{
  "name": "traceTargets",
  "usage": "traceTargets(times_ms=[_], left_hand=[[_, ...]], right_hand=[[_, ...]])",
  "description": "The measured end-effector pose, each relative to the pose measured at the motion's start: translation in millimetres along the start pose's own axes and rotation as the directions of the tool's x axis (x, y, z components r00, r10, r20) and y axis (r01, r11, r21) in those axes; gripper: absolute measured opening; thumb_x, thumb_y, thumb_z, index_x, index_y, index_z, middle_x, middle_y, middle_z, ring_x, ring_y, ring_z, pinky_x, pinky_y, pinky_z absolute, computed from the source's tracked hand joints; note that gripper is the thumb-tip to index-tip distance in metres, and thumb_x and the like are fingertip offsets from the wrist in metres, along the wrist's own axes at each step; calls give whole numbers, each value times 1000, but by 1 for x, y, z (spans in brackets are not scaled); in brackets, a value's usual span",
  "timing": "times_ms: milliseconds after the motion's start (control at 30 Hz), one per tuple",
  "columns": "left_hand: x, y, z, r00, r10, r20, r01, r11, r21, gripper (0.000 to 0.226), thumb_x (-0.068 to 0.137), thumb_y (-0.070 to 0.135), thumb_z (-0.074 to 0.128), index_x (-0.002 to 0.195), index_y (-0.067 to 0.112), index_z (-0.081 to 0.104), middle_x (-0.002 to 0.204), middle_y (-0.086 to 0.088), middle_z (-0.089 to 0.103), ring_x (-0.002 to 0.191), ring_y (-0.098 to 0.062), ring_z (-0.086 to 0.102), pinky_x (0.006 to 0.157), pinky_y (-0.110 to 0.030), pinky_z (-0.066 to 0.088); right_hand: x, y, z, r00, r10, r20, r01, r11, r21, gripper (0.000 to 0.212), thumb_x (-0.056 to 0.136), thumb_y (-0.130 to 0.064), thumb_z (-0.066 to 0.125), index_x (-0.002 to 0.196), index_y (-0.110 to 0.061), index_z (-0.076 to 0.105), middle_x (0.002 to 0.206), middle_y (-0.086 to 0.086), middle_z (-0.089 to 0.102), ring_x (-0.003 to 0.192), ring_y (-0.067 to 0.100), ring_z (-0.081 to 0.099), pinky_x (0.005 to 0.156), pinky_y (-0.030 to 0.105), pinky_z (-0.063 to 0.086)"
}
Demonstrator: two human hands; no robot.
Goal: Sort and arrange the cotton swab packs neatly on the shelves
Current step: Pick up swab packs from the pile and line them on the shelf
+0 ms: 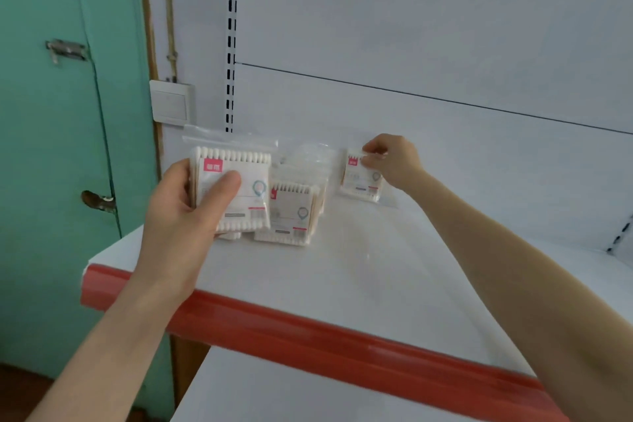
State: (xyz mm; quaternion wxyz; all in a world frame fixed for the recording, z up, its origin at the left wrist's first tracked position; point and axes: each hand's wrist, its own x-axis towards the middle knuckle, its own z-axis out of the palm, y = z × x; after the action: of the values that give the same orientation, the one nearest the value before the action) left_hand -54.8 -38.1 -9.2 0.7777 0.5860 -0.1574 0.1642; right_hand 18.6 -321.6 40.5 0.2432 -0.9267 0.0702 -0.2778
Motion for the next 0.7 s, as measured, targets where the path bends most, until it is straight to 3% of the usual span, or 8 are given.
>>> traceTargets(times_ms=[133,333,500,700], left_hand=[[-3,0,4,1000,12,-7,-12,1000,-4,9,83,17,61,89,24,61,85,4,70,85,-16,68,71,-33,57],[-10,2,19,999,6,52,-5,1000,-24,25,67,32,63,90,23,63,82,6,72,81,-12,70,62,-24,57],[-14,3,29,997,-4,71,7,999,-34,25,67,33,63,90,22,63,83,6,72,82,-14,70,65,-29,56],[-17,4,31,997,-12,75,15,999,-38,28,65,34,64,90,20,63,86,1,72,85,-18,70,74,-37,55]], right_hand=[[8,4,20,995,-92,46,100,971,-218,23,88,-18,60,109,-11,64,114,8,61,114,24,46,82,26,36],[8,4,12,982,-152,111,182,917,-354,25,91,-20,56,115,-15,63,116,9,55,114,26,47,85,30,38],[7,10,10,987,-136,85,154,957,-247,25,90,-4,49,111,-7,63,113,10,61,107,27,54,85,28,39],[5,11,11,994,-110,13,110,983,-146,24,88,0,48,102,-5,66,108,8,64,102,25,56,83,31,43]])
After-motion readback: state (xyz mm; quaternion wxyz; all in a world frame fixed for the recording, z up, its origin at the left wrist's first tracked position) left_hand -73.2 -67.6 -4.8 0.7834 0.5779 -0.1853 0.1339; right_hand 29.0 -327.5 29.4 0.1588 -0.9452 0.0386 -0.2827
